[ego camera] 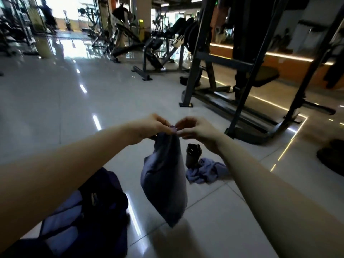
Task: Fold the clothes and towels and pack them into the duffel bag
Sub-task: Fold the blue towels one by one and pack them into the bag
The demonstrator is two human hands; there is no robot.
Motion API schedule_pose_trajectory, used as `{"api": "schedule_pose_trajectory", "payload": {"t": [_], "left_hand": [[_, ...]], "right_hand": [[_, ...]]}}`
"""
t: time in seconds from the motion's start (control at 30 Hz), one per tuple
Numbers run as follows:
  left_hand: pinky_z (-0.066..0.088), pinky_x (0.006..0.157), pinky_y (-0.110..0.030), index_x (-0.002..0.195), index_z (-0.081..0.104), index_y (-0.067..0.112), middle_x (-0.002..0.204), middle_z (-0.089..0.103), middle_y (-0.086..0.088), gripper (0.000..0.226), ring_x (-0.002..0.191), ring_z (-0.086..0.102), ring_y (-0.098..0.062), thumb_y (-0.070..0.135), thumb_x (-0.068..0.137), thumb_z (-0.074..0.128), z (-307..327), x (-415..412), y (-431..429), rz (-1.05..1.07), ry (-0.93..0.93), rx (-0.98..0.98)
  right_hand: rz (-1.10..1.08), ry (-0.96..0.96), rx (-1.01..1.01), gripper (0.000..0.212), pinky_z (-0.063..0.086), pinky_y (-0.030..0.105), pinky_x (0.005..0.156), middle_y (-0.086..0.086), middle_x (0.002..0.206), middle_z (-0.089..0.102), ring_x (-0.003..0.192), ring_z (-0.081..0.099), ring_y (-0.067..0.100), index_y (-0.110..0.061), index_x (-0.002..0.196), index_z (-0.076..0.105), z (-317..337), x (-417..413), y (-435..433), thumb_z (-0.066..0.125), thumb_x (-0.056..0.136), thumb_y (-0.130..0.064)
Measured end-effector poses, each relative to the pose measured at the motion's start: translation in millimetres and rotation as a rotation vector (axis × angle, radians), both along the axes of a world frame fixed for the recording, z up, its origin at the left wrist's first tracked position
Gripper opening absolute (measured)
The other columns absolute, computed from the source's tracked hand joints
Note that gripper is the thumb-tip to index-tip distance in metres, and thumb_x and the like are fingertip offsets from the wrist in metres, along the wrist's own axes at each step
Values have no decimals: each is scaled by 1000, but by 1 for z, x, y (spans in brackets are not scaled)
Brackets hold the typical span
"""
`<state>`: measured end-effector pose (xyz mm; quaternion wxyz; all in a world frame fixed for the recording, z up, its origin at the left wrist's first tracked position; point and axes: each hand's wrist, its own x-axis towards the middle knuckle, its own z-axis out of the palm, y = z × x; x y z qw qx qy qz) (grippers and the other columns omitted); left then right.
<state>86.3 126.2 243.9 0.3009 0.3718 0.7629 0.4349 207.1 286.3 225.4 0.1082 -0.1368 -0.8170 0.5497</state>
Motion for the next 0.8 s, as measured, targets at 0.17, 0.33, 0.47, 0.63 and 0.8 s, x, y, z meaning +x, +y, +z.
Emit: {"api": "schedule_pose_trajectory", "payload": {"t": [0.17,0.33,0.47,0.63,0.8], "left_hand": [[56,83,-33,108,75,4,108,72,-17,18,97,66,-22,8,91,71,16,-8,-3,18,19,44],[59,82,-28,110,75,7,108,74,-12,23,103,69,-23,0,88,71,25,-13,-2,2,-93,110],[61,76,-26,110,74,5,108,75,-15,26,101,71,-26,-8,90,64,27,-18,0,16,-207,156],[60,66,-24,108,74,1,96,75,-14,20,85,73,-20,-5,92,64,23,-23,2,132,-241,166],[61,60,-25,99,72,-1,83,74,-11,12,68,71,-15,4,88,75,19,-25,11,286,-163,231]], "right_hand": [[72,-64,116,24,54,38,91,15,110,71,103,67,27,-7,112,70,29,-10,-5,72,88,-7],[24,-55,209,17,55,37,82,26,106,67,91,64,28,2,105,66,42,-13,1,68,91,-7],[44,-1,149,17,55,46,88,33,109,65,94,67,36,5,103,64,44,-8,10,68,91,-6],[72,11,92,10,54,40,86,28,110,67,94,67,26,-2,100,68,45,-7,15,68,91,-7],[157,-41,76,4,56,32,85,15,105,69,98,67,21,-6,95,68,53,-9,21,65,92,-6]]}}
